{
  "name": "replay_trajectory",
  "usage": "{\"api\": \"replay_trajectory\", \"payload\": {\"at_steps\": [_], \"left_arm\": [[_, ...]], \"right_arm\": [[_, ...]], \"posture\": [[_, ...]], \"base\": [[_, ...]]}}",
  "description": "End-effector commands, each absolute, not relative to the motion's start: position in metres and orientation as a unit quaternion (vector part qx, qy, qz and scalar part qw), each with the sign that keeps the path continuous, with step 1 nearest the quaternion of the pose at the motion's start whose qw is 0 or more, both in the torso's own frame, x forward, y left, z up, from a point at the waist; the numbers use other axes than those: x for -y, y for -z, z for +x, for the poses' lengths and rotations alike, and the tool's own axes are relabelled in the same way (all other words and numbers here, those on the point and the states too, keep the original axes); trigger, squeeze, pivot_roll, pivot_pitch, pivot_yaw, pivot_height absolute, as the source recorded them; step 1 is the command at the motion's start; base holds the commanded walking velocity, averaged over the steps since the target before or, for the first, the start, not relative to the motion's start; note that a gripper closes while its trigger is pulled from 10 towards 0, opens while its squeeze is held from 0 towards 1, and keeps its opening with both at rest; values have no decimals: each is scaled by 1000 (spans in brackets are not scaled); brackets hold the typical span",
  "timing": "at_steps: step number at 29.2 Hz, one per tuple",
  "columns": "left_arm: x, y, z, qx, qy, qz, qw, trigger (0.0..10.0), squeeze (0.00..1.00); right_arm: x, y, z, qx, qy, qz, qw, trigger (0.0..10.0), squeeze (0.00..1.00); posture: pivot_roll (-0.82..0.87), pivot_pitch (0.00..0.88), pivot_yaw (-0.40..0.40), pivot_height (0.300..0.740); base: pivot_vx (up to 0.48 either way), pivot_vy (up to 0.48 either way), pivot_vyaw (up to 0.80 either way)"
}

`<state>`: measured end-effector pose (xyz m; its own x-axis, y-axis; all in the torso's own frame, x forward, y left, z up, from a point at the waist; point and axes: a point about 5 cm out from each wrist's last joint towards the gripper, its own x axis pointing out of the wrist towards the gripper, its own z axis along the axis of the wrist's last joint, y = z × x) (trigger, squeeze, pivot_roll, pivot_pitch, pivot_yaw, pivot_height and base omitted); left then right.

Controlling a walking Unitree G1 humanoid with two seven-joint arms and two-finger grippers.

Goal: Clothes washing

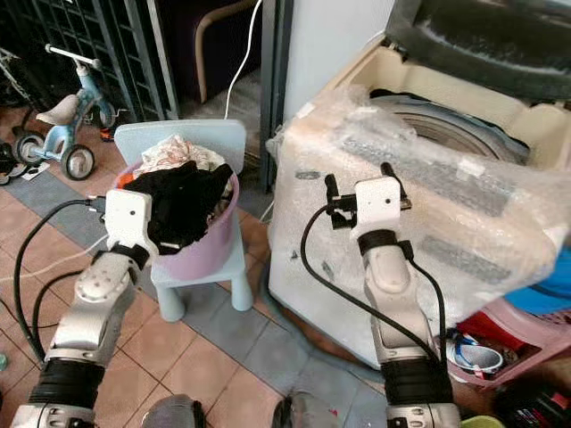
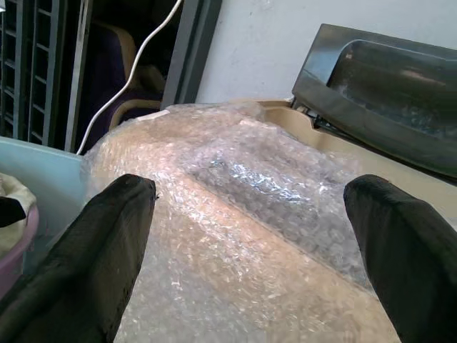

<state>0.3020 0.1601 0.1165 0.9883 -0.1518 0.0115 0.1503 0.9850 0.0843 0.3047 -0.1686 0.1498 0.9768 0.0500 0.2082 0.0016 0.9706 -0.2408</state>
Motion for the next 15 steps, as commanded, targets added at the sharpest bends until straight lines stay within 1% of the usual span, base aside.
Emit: {"api": "replay_trajectory", "payload": {"at_steps": [1, 6, 11, 13, 15], "left_arm": [[-153, -125, 305, 28, 90, 31, 995, 10000, 0], [-154, -132, 309, 41, 93, 20, 995, 10000, 0], [-151, -145, 313, 63, 121, 28, 990, 10000, 0], [-152, -147, 315, 64, 121, 27, 990, 10000, 0], [-155, -148, 317, 66, 121, 29, 990, 10000, 0]], "right_arm": [[179, -145, 304, 95, 11, -125, 988, 10000, 0], [177, -142, 304, 91, 14, -124, 988, 10000, 0], [174, -139, 302, 88, 10, -124, 988, 10000, 0], [174, -137, 302, 85, 9, -121, 989, 10000, 0], [174, -137, 302, 85, 7, -120, 989, 10000, 0]], "posture": [[29, 77, -40, 740], [28, 76, -38, 740], [32, 79, -38, 740], [31, 79, -37, 740], [29, 78, -37, 740]], "base": [[0, 0, -800], [0, 0, -800], [0, 0, -800], [0, 0, -606], [0, 0, 0]]}}
